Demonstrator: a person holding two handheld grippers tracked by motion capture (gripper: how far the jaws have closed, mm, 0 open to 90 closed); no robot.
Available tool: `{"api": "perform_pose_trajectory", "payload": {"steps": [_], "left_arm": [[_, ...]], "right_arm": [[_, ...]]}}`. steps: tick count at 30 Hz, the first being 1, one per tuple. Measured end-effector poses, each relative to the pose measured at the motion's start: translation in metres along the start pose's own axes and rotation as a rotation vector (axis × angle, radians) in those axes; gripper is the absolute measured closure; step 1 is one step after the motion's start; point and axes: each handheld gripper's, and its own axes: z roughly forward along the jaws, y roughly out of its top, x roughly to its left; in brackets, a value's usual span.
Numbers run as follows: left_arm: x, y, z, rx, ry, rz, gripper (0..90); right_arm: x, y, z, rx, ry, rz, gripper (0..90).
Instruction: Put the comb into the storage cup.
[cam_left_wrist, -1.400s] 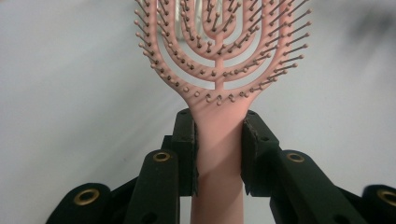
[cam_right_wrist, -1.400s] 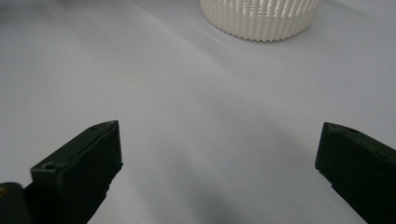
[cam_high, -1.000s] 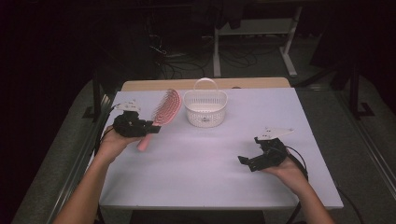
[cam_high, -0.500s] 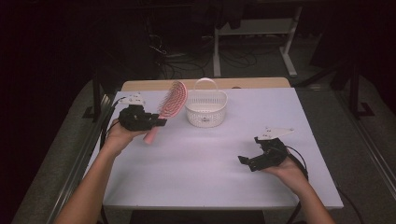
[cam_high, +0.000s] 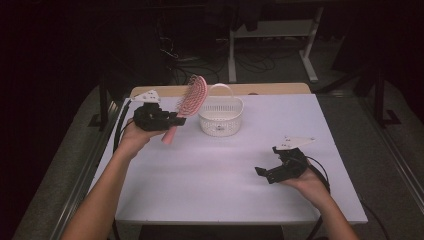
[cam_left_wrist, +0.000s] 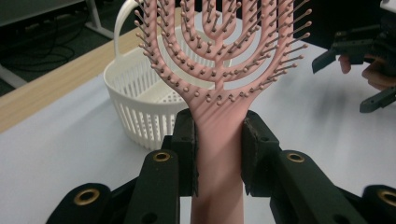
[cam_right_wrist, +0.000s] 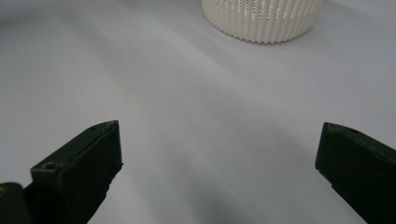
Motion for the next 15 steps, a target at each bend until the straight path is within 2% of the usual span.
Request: {"api": "perform_pose_trajectory", "payload": {"steps": [15], "left_arm": [[0.005,0.034,0.014,-0.067,-0.032,0.043,70.6]], "right_arm": [[0.000,0.000,-0.001,-0.005,0.002,0.003,0.1]]}}
